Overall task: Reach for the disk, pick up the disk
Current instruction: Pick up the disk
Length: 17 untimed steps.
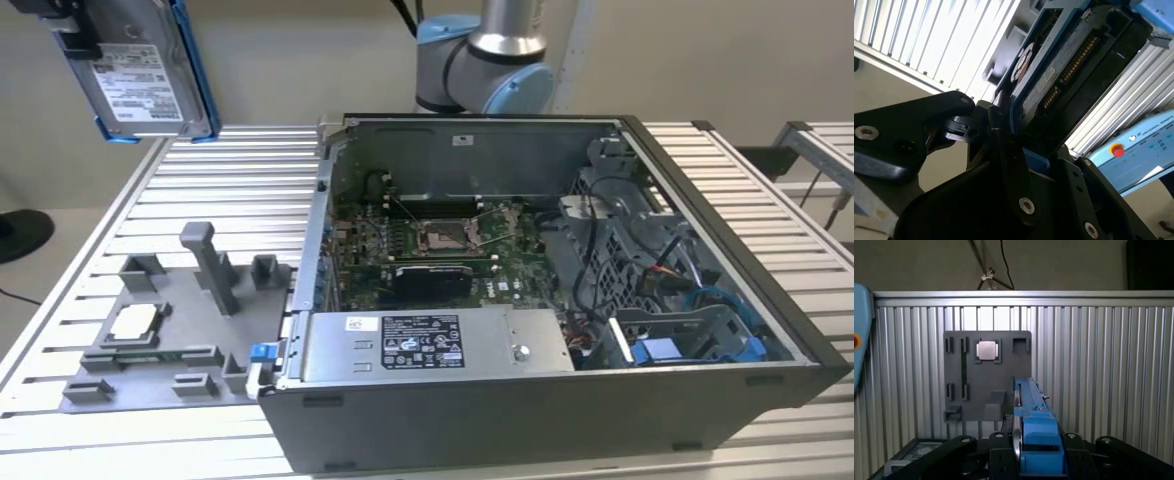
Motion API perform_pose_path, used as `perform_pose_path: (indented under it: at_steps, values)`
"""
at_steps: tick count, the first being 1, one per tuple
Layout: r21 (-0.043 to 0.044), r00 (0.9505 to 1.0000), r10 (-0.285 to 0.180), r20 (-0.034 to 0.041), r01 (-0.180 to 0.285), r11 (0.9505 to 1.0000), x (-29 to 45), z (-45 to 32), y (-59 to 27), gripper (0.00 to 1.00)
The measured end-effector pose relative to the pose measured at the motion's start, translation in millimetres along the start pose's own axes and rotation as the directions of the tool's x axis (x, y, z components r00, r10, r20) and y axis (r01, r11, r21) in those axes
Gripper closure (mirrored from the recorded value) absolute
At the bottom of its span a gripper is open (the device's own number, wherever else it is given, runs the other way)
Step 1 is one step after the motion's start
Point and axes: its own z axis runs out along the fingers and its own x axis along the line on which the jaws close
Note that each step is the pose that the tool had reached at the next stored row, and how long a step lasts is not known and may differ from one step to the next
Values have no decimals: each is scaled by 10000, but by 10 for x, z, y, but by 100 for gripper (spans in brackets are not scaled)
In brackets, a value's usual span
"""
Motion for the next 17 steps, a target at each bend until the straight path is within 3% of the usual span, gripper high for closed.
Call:
perform_pose_path:
  at_steps: [17]
  values:
    - [-2,10000,-1,0,1,10000,-12,0,-639,100]
